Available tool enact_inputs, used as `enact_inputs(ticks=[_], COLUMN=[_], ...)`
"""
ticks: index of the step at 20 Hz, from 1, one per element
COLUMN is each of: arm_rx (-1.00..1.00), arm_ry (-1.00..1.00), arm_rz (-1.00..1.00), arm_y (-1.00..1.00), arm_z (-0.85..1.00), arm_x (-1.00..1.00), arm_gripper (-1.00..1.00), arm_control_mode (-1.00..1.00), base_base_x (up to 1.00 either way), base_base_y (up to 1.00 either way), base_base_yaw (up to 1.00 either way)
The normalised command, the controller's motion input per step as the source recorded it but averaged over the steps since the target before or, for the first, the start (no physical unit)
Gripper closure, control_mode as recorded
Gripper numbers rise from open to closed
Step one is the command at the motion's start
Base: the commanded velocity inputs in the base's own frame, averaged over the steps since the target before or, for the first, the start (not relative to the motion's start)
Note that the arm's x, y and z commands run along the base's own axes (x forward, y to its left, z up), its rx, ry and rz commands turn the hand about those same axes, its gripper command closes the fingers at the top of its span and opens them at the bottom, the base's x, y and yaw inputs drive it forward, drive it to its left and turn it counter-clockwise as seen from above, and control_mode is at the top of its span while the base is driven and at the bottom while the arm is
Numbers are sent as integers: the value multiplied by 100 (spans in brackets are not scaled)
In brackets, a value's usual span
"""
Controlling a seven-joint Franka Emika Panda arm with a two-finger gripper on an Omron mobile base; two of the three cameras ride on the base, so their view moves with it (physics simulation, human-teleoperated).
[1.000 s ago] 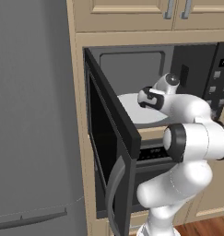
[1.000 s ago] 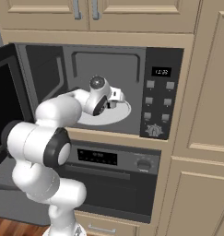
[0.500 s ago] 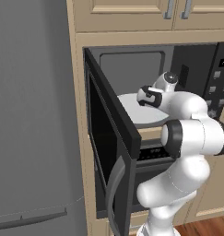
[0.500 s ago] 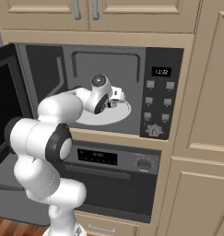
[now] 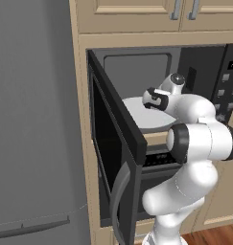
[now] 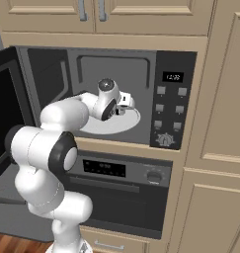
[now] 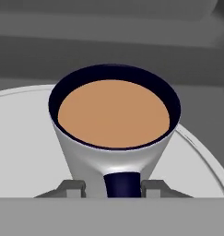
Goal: Pick the cup of tea, navigate to the dining table, and place it on the saucer.
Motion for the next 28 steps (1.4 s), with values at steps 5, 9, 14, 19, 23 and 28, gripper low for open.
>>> enact_inputs(ticks=[5,9,14,19,23,28], arm_rx=[0,0,0,0,0,0], arm_ry=[0,-1,-7,-10,-10,-1], arm_rz=[0,0,0,0,0,0], arm_y=[0,0,0,0,0,0], arm_z=[-7,-4,3,19,25,36], arm_x=[0,-5,-39,-59,-63,-66], arm_gripper=[100,100,100,100,100,100], arm_control_mode=[-100,-100,-100,-100,-100,-100], base_base_x=[0,0,0,0,0,0], base_base_y=[0,0,0,0,0,0], base_base_yaw=[0,0,0,0,0,0])
